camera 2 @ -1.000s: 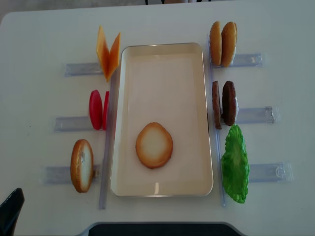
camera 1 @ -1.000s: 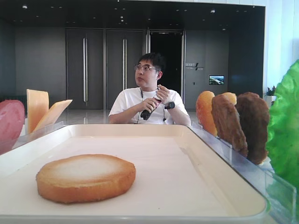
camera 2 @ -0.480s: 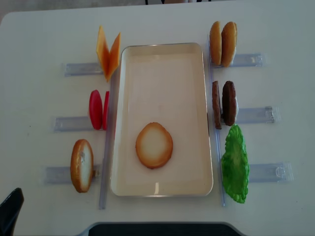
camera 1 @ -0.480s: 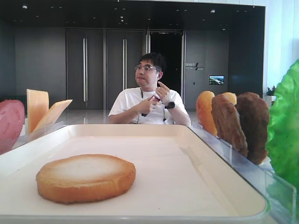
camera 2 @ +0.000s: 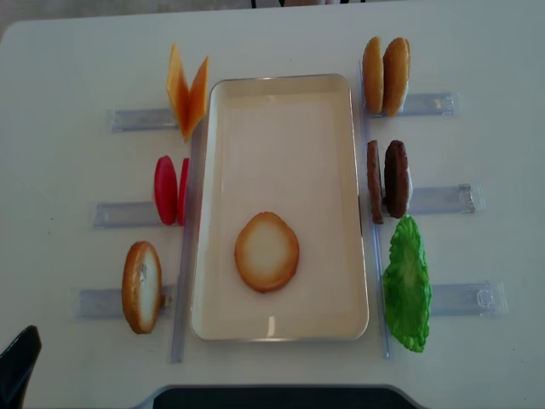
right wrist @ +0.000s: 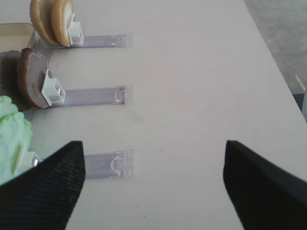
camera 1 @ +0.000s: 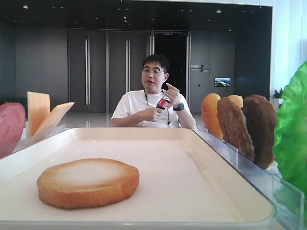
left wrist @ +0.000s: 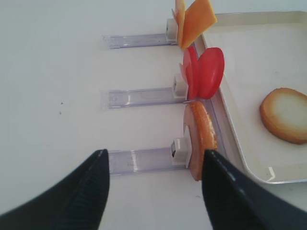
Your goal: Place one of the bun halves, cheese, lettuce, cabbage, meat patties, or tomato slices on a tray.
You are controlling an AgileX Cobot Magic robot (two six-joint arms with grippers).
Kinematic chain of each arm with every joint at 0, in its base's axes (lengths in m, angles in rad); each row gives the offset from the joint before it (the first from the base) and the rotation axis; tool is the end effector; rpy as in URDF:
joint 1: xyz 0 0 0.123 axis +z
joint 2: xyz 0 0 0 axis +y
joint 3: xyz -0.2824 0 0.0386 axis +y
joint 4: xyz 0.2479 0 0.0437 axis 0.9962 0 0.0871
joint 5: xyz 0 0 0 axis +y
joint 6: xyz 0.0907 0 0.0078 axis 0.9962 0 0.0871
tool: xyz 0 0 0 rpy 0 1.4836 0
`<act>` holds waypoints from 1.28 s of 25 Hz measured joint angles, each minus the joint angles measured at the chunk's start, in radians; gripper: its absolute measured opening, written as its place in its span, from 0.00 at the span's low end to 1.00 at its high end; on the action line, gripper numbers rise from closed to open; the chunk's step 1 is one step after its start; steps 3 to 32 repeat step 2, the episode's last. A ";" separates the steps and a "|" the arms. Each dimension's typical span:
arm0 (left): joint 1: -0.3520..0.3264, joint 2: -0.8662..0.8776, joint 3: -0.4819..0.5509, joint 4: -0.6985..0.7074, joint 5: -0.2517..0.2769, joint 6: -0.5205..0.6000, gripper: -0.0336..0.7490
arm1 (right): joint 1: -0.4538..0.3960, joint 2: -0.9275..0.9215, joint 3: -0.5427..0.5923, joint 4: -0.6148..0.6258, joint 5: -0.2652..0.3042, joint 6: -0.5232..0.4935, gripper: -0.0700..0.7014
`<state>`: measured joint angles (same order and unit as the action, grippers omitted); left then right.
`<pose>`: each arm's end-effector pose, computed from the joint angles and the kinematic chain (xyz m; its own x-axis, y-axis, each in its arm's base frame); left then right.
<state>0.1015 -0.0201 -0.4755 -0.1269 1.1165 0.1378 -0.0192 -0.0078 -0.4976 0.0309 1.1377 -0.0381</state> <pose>-0.0068 -0.0111 0.2664 -0.5019 0.0305 -0.8644 0.0381 0.9992 0.0132 -0.0091 0.0027 0.2704 -0.5180 -0.0152 -0.8553 -0.0178 0.9998 -0.0070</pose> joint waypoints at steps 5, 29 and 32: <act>0.000 0.000 0.000 0.000 0.000 0.000 0.64 | 0.000 0.000 0.000 0.000 0.000 0.000 0.85; 0.000 0.000 0.000 0.000 0.000 0.000 0.64 | 0.000 0.000 0.000 0.000 0.000 0.000 0.85; 0.000 0.000 0.000 0.000 0.000 0.000 0.64 | 0.000 0.000 0.000 0.000 0.000 0.000 0.85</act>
